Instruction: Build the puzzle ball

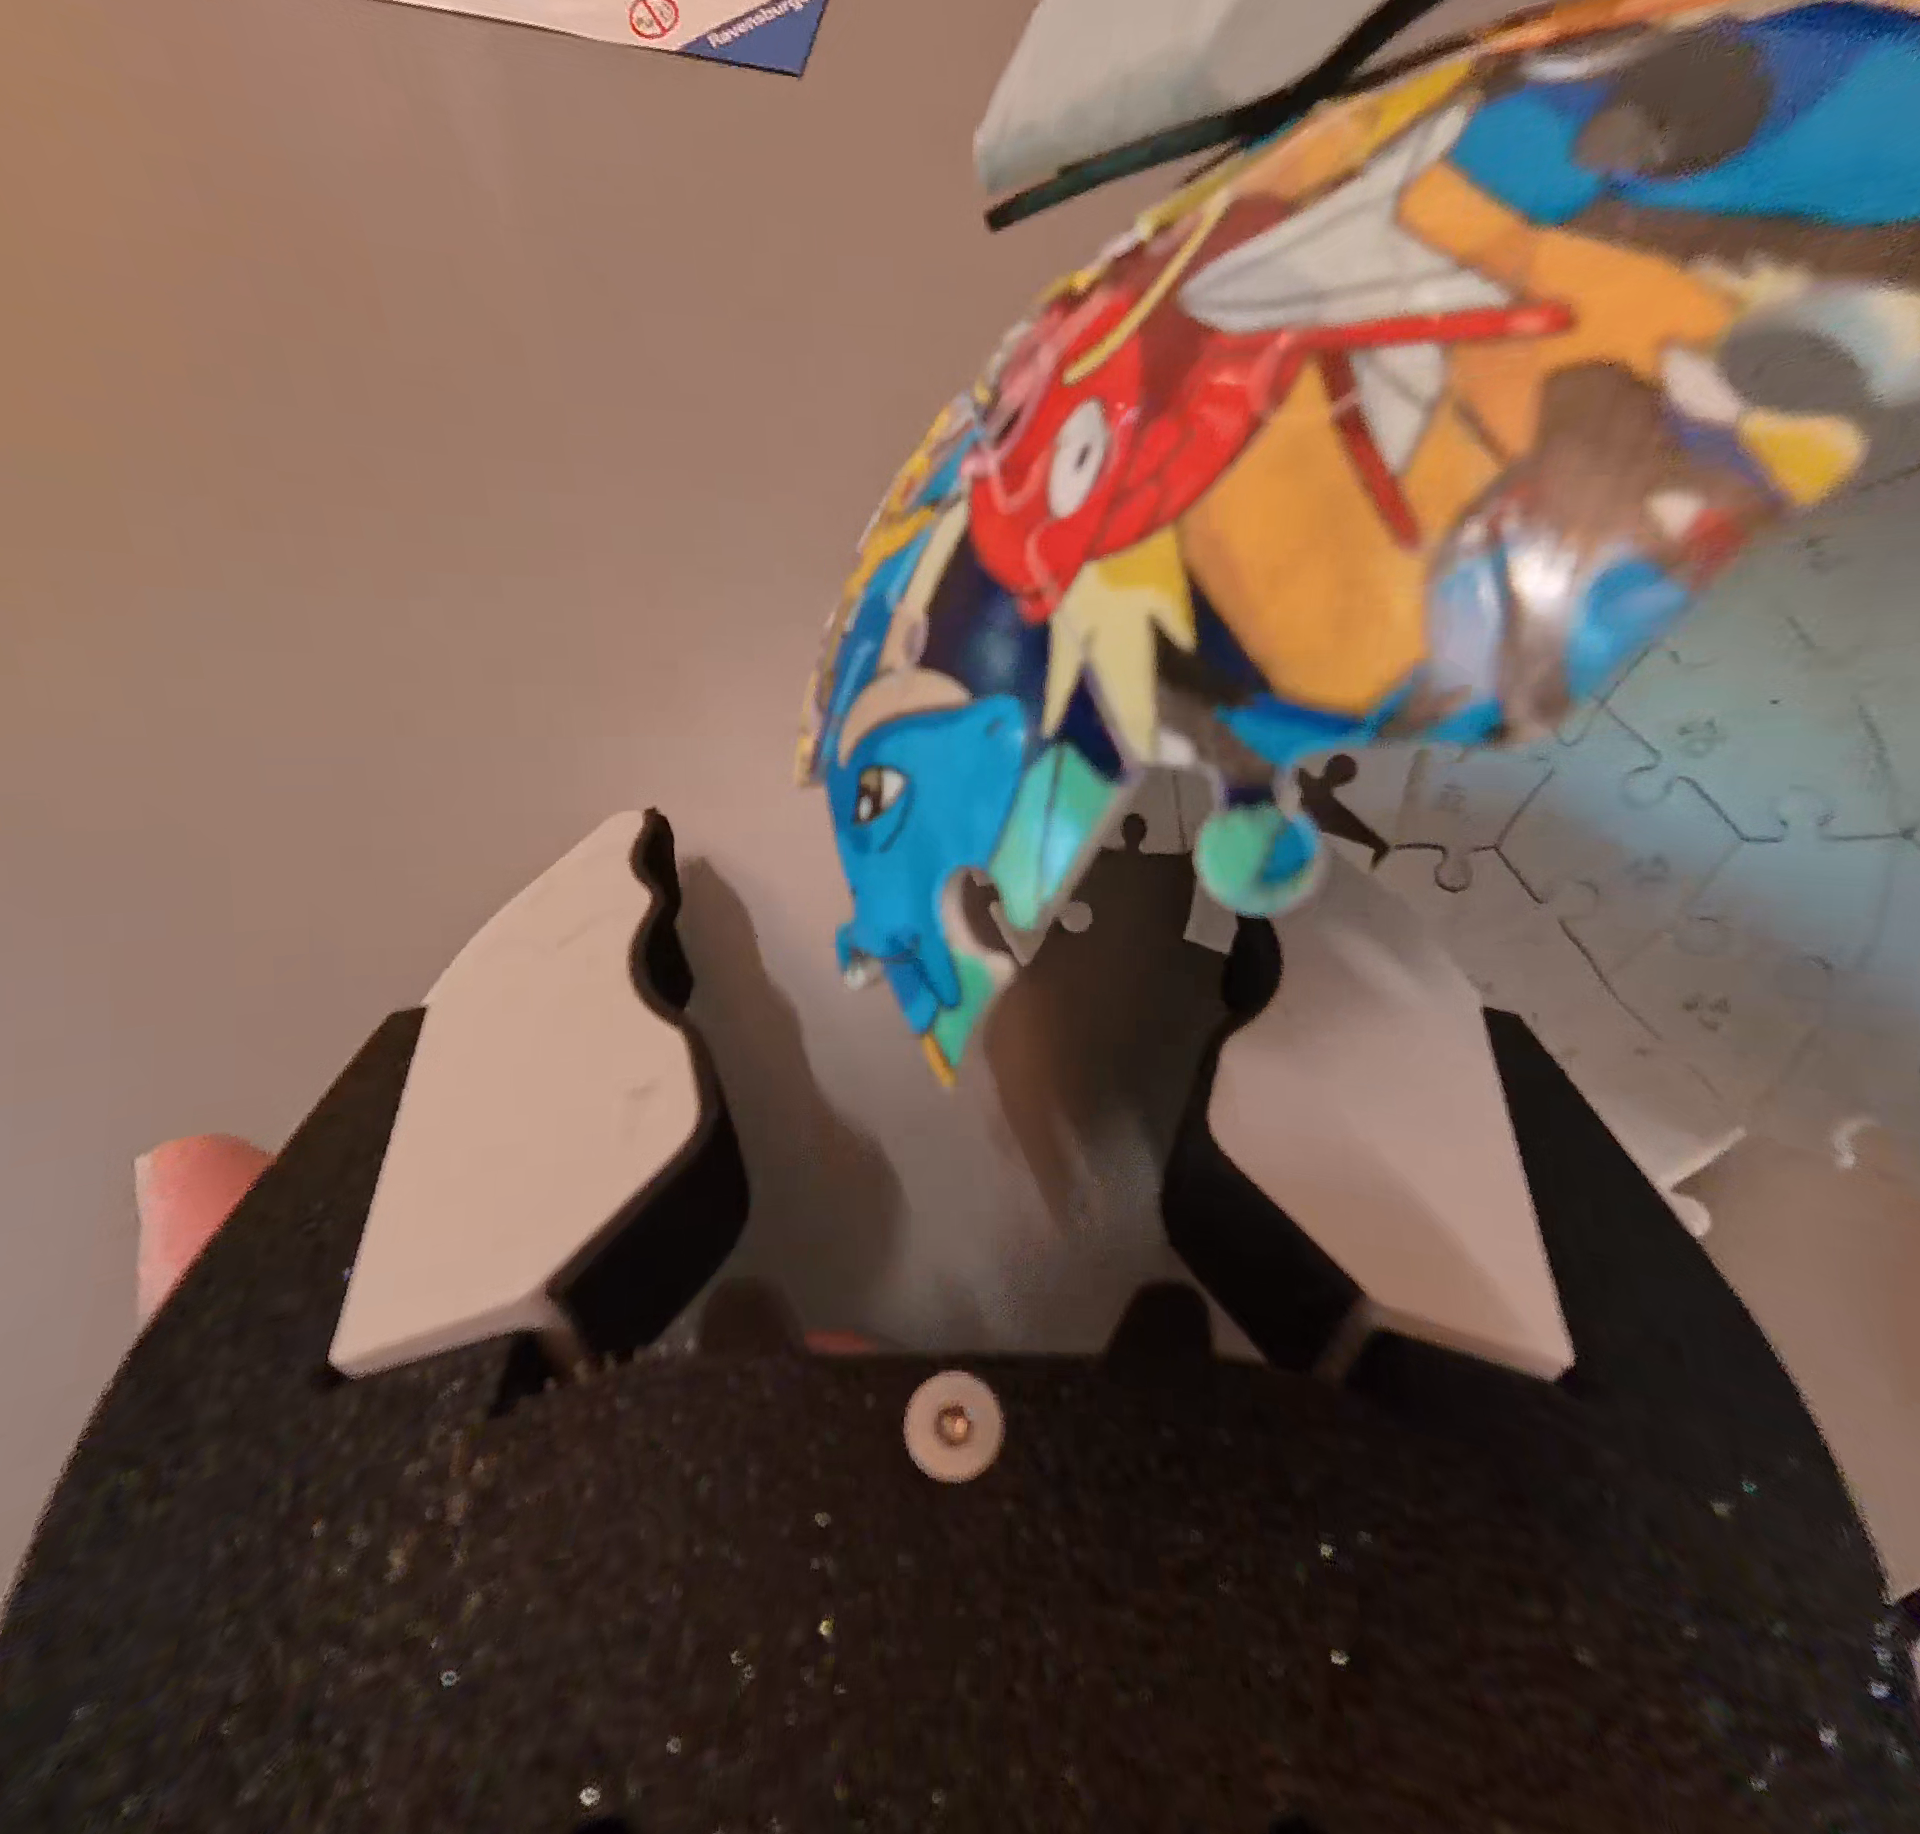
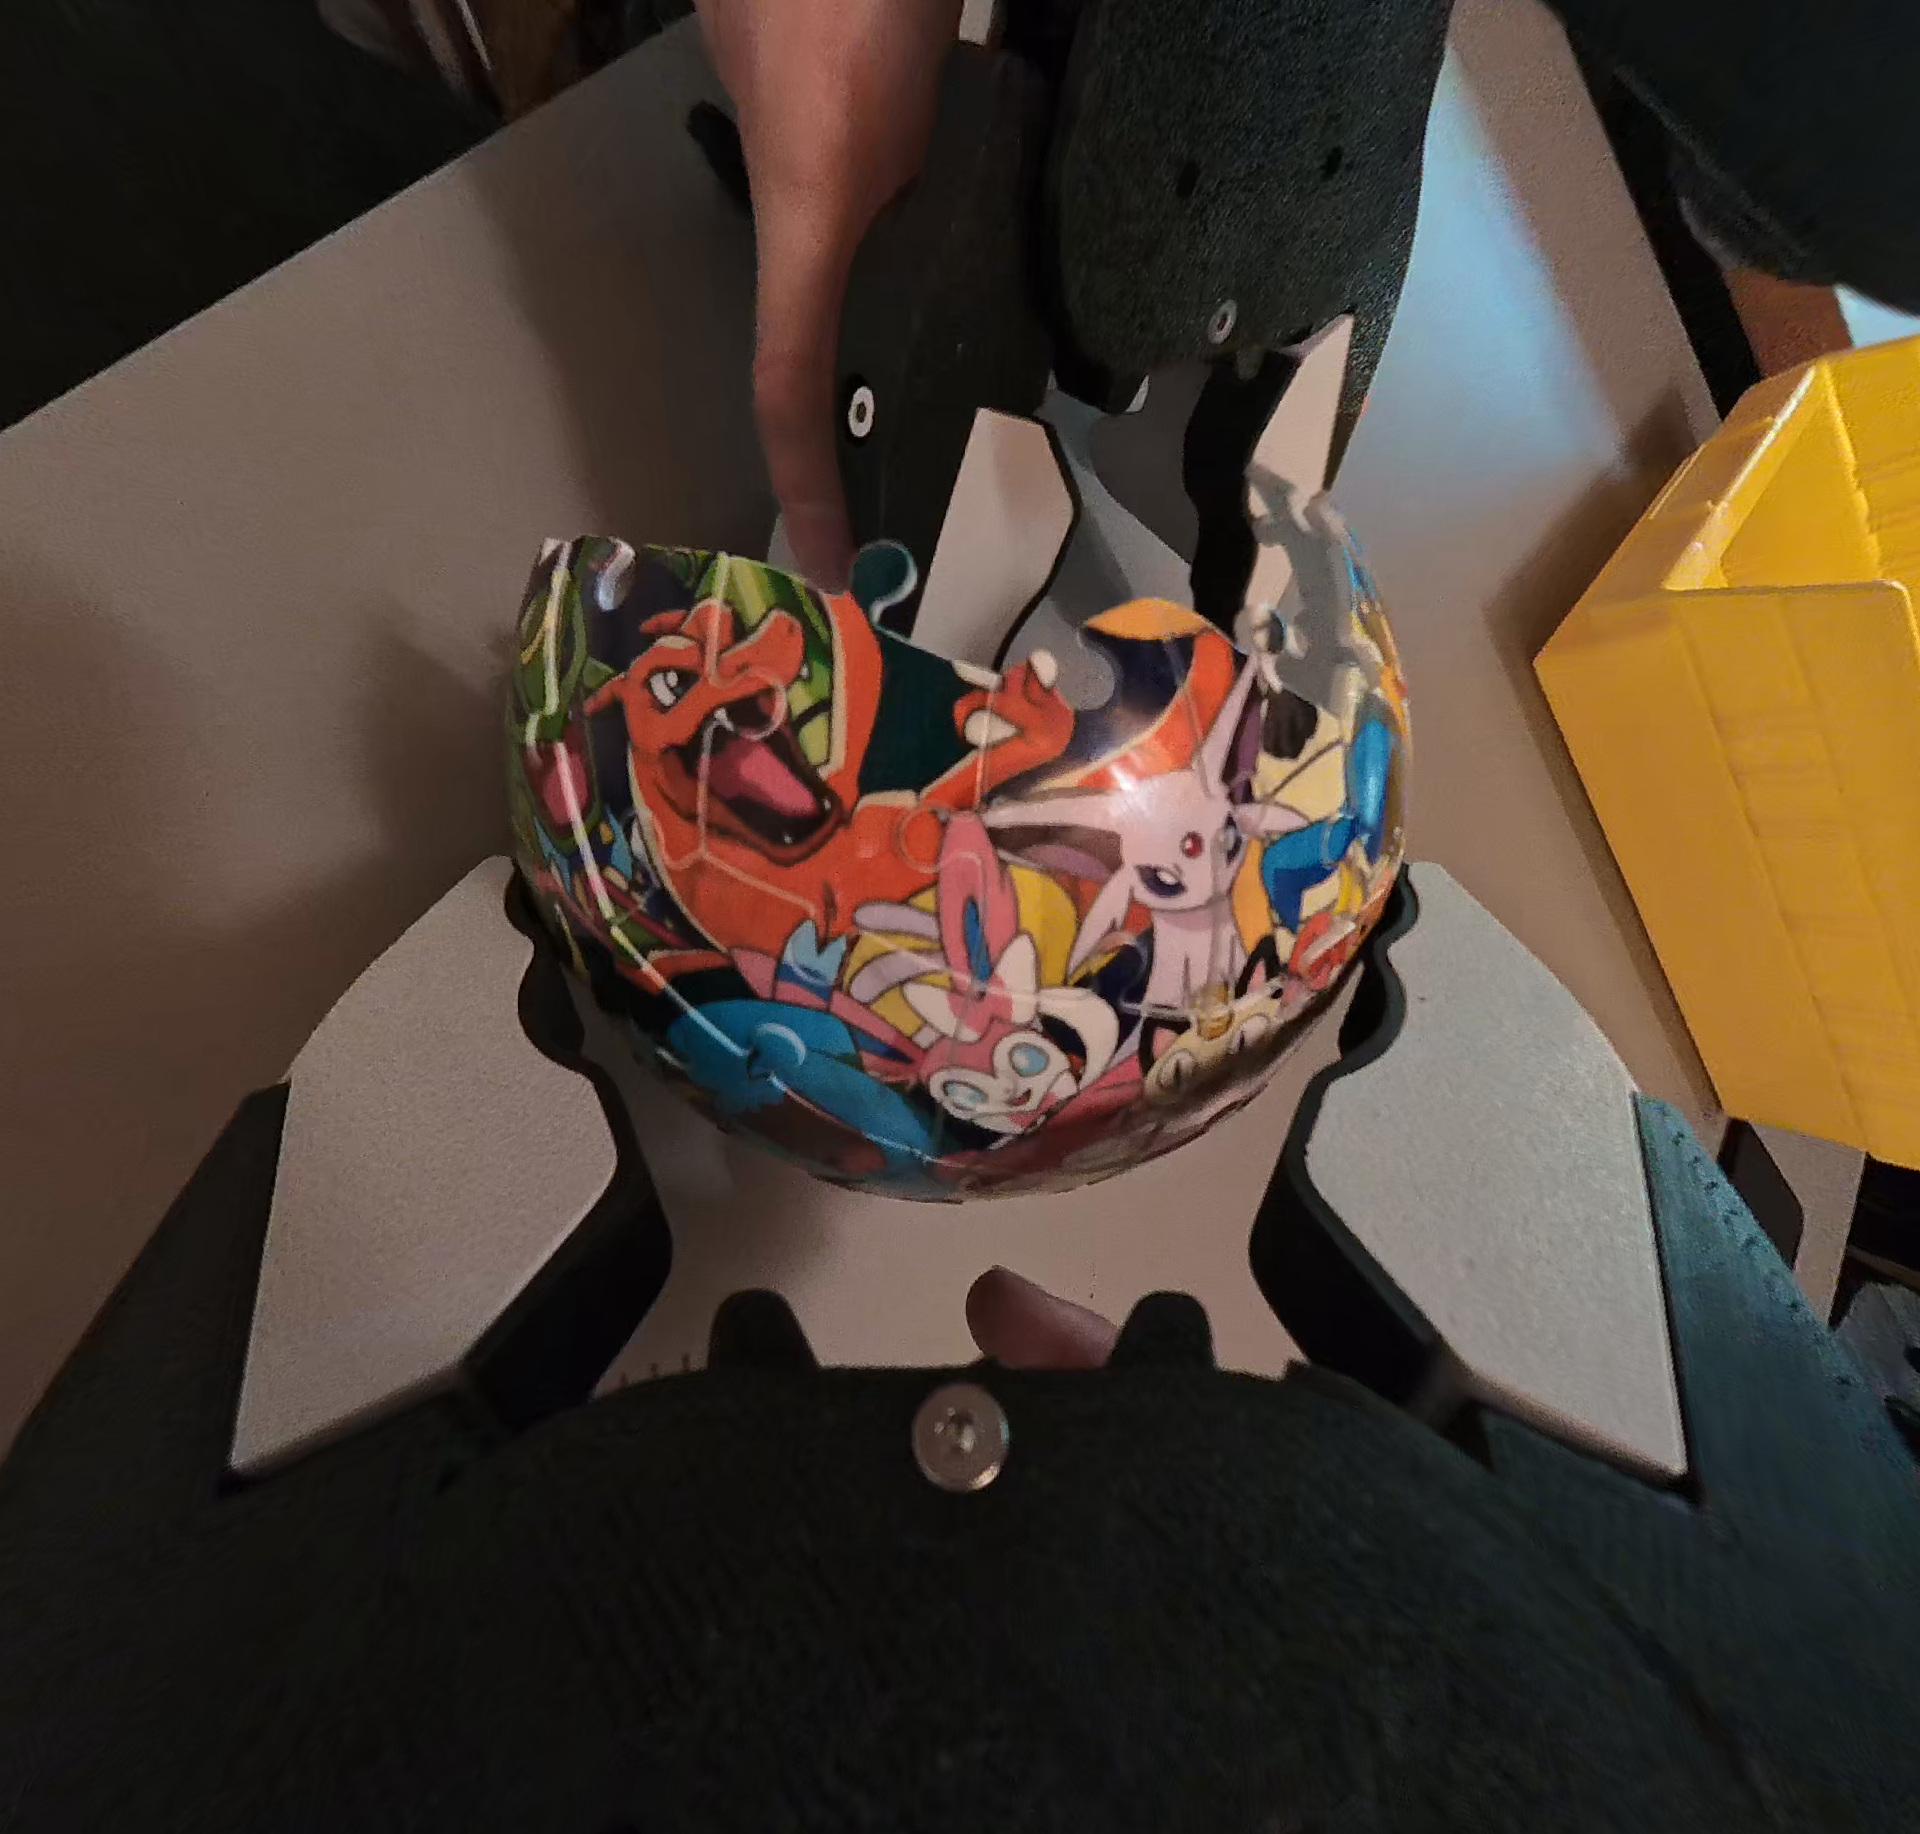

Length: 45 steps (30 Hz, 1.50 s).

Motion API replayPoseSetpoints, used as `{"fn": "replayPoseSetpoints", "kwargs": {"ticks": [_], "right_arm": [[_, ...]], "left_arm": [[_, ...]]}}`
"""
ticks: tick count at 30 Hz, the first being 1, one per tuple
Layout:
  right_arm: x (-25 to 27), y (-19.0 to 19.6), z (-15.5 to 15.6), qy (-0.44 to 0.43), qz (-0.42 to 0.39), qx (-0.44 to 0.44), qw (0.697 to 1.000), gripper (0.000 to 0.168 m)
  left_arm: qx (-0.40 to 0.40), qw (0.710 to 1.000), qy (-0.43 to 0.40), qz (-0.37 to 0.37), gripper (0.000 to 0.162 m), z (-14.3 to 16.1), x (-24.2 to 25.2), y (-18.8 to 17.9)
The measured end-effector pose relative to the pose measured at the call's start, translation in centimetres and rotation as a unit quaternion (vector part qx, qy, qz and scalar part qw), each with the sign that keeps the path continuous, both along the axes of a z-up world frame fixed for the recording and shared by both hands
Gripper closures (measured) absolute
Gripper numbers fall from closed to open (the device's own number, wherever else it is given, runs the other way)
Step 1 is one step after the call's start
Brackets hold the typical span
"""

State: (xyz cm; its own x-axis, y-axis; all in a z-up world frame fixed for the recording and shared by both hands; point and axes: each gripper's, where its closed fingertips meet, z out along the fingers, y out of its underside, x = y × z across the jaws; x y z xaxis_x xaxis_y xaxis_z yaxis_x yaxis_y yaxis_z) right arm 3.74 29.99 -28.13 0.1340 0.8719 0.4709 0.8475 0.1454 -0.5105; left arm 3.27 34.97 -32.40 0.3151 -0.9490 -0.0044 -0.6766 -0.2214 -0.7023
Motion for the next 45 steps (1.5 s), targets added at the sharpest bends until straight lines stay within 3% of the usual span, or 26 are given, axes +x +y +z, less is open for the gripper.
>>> {"fn": "replayPoseSetpoints", "kwargs": {"ticks": [10,22,28,32,45], "right_arm": [[0.2,0.1,0.0,0.016,0.0,-0.01,1.0,0.025],[0.5,0.1,-0.1,0.016,-0.003,-0.013,1.0,0.025],[0.6,0.1,-0.1,0.013,-0.003,-0.013,1.0,0.025],[0.4,0.1,-0.1,0.014,0.0,-0.01,1.0,0.025],[0.3,0.1,-0.2,0.013,-0.001,-0.009,1.0,0.025]], "left_arm": [[-0.003,0.997,0.041,-0.059,0.064,-0.2,-2.1,-1.1],[0.025,0.998,0.045,-0.036,0.065,-0.5,-1.9,-0.2],[-0.02,0.998,-0.043,0.043,0.066,1.3,-0.8,0.5],[0.026,0.998,-0.004,0.063,0.064,0.2,-0.8,1.3],[0.027,1.0,0.011,0.013,0.065,-0.5,0.4,0.1]]}}
